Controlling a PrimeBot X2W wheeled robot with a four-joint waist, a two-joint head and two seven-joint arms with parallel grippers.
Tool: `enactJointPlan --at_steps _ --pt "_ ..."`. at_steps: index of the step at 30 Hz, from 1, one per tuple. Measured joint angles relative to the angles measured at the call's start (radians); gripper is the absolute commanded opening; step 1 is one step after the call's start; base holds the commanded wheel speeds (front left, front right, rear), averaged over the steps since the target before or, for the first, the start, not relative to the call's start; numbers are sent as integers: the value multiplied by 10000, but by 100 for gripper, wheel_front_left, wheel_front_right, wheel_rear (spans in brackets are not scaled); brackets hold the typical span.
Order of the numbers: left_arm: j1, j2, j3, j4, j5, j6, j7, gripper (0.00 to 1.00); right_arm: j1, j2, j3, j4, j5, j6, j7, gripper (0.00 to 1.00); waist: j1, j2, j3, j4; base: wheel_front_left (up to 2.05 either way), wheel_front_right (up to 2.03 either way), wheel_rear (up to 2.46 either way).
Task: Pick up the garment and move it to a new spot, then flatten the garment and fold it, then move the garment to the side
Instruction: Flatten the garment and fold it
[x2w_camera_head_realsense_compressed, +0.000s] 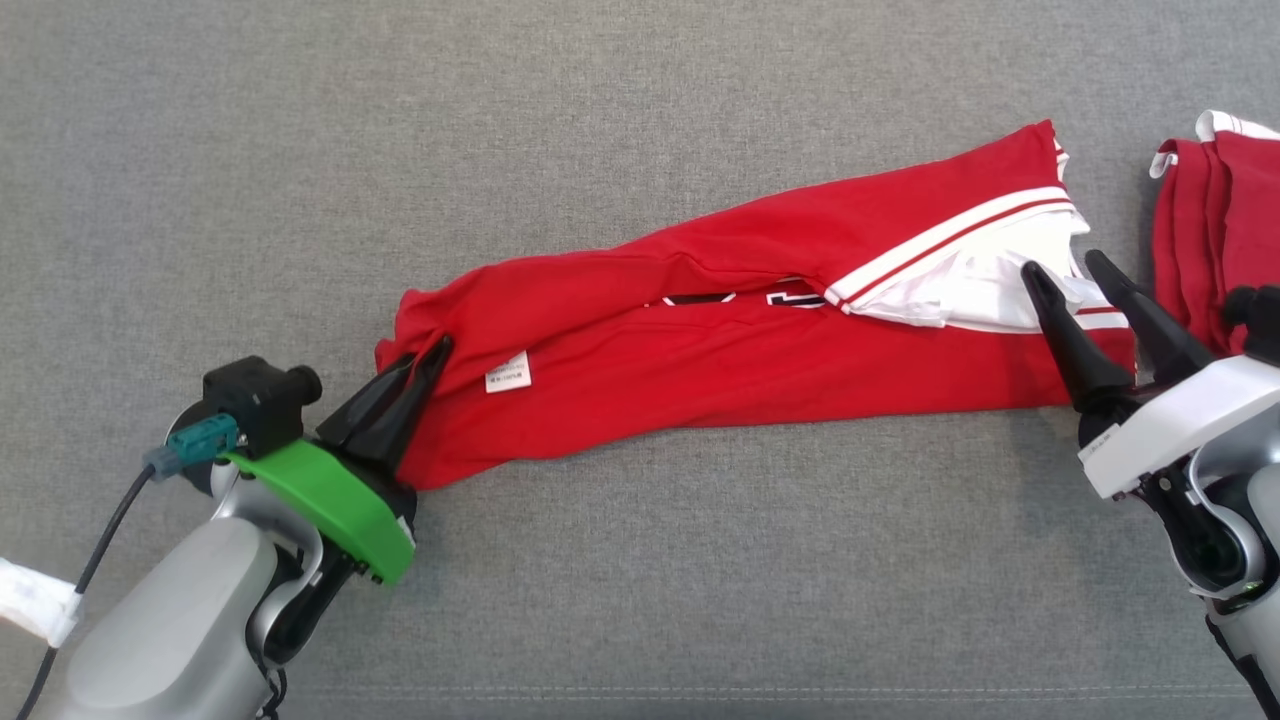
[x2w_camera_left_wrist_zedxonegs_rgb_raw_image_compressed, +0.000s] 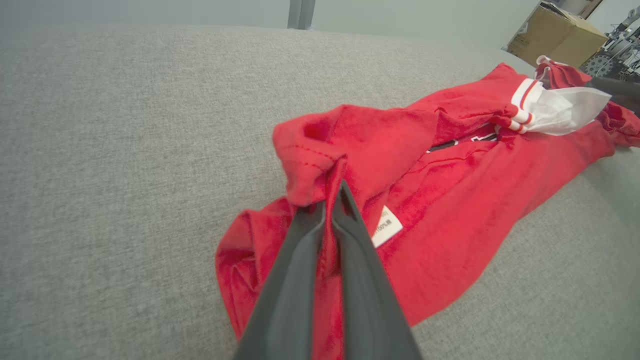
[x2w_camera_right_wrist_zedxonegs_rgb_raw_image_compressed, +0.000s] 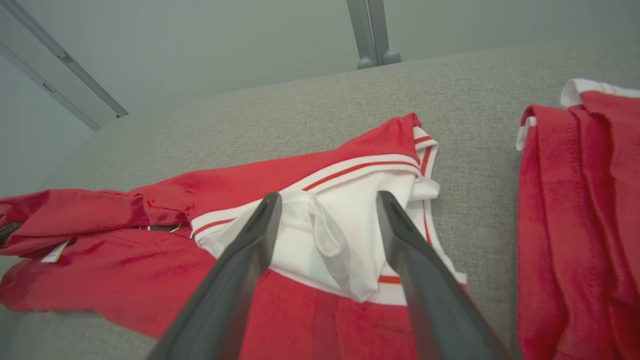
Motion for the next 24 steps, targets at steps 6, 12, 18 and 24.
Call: enactJointPlan --at_steps 6,12,18,24 --pt "434 311 -128 35 370 0 -54 75 124 -439 -186 -23 121 -167 627 100 0 0 -260 48 0 0 0" --pt "526 378 -385 17 757 0 -54 100 -517 -727 -270 161 268 -460 1685 100 0 0 -307 290 0 0 0" --pt "118 366 -546 -50 1799 4 -111 100 -1422 -1003 -322 631 337 -988 2838 100 0 0 -141 645 0 0 0" --pt "-108 100 155 -79 1902 497 -140 100 -1622 -1250 -94 1271 313 -1379 4092 100 0 0 64 1060 0 0 0"
